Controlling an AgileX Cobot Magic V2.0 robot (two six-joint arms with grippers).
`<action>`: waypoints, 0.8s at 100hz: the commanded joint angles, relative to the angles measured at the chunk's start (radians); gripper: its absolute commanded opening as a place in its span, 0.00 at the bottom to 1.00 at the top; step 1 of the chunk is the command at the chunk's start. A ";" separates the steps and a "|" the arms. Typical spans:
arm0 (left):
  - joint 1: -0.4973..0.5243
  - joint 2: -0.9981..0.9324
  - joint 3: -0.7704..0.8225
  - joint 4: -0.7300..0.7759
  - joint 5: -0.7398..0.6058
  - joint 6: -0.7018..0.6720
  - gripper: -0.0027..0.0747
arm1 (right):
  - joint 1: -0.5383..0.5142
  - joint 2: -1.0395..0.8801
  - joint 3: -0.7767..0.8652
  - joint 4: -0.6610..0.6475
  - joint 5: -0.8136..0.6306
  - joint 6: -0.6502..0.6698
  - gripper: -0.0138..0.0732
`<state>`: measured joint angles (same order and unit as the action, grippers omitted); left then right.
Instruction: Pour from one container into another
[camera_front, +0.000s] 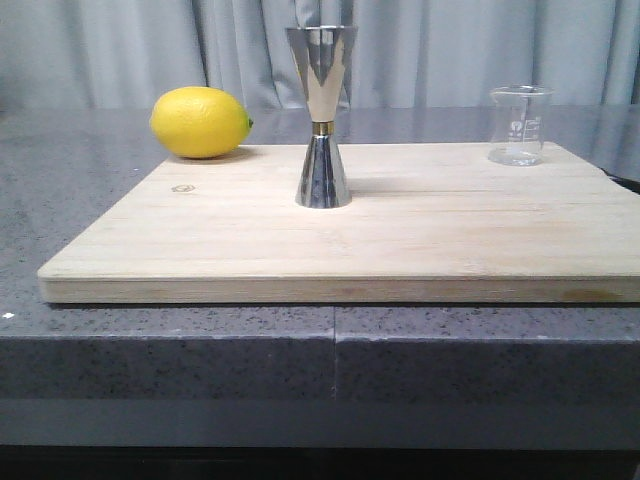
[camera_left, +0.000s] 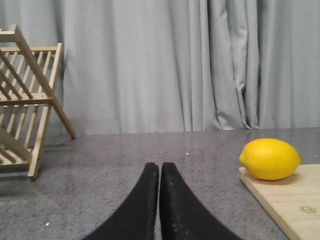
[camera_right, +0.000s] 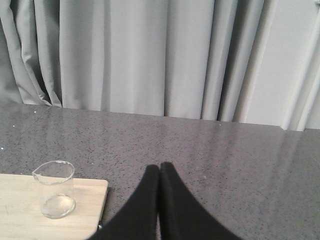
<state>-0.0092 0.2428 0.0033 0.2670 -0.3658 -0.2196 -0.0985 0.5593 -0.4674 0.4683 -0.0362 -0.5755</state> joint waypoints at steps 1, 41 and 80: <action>-0.011 -0.069 0.004 -0.102 -0.006 0.071 0.01 | -0.006 -0.001 -0.027 0.004 -0.073 -0.002 0.08; -0.009 -0.272 0.023 -0.202 0.315 0.156 0.01 | -0.006 -0.001 -0.027 0.004 -0.073 -0.002 0.08; -0.009 -0.272 0.023 -0.249 0.329 0.202 0.01 | -0.006 -0.001 -0.025 0.004 -0.073 -0.002 0.08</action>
<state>-0.0106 -0.0062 0.0052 0.0343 0.0364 -0.0338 -0.0985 0.5593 -0.4658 0.4683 -0.0362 -0.5733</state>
